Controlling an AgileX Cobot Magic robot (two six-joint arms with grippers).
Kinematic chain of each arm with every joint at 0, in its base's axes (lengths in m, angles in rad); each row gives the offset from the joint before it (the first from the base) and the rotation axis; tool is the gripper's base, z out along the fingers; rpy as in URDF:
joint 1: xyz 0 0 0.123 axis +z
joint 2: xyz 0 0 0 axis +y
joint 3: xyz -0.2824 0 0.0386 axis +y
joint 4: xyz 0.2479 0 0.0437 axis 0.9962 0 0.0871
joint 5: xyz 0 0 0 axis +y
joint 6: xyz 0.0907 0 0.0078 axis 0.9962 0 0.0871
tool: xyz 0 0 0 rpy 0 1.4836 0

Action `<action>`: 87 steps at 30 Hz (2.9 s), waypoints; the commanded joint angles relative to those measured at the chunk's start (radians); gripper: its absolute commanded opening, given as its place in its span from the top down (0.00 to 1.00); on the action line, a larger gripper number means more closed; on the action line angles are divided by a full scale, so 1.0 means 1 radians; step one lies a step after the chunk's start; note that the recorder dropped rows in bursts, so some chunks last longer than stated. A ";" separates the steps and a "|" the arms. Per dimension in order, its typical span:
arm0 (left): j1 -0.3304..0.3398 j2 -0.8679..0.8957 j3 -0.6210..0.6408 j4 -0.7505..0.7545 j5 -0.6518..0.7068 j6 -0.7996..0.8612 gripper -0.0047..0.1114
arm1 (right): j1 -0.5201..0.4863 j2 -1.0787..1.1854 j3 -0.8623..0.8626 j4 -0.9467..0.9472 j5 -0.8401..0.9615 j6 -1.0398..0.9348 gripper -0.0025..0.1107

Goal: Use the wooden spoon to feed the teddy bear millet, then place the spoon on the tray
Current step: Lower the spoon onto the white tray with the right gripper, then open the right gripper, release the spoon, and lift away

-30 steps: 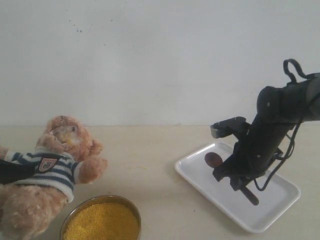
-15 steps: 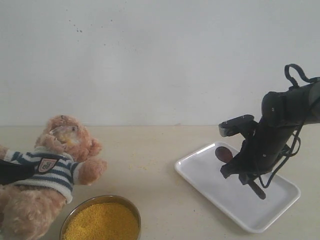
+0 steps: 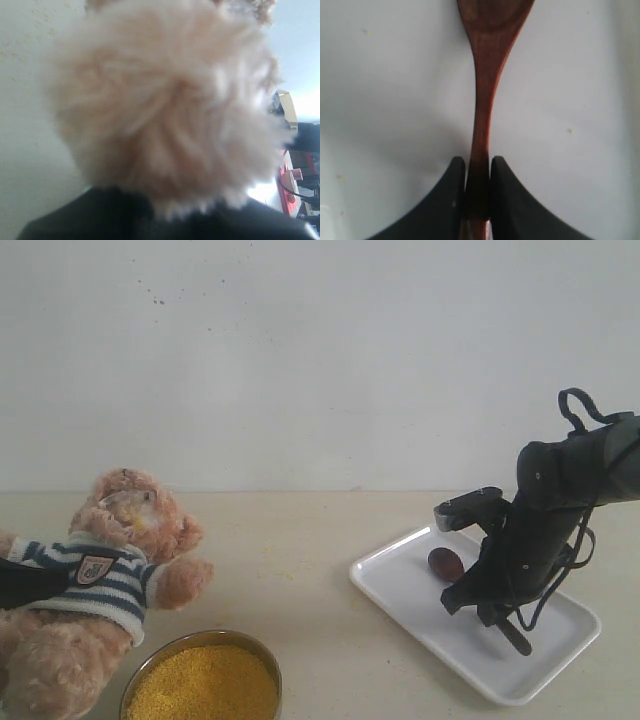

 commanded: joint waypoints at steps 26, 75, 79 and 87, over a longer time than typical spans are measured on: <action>-0.002 0.000 0.000 -0.022 0.017 0.008 0.93 | -0.009 0.001 0.001 0.003 0.043 0.034 0.46; -0.002 0.000 0.000 -0.059 0.051 0.014 0.93 | -0.009 -0.893 0.334 -0.186 -0.096 0.268 0.97; -0.002 0.000 0.000 -0.092 0.051 0.014 0.93 | -0.009 -1.110 0.408 -0.238 -0.184 0.415 0.97; -0.002 0.000 0.000 -0.094 0.055 0.017 0.93 | -0.009 -1.504 0.540 -0.371 -0.257 0.411 0.97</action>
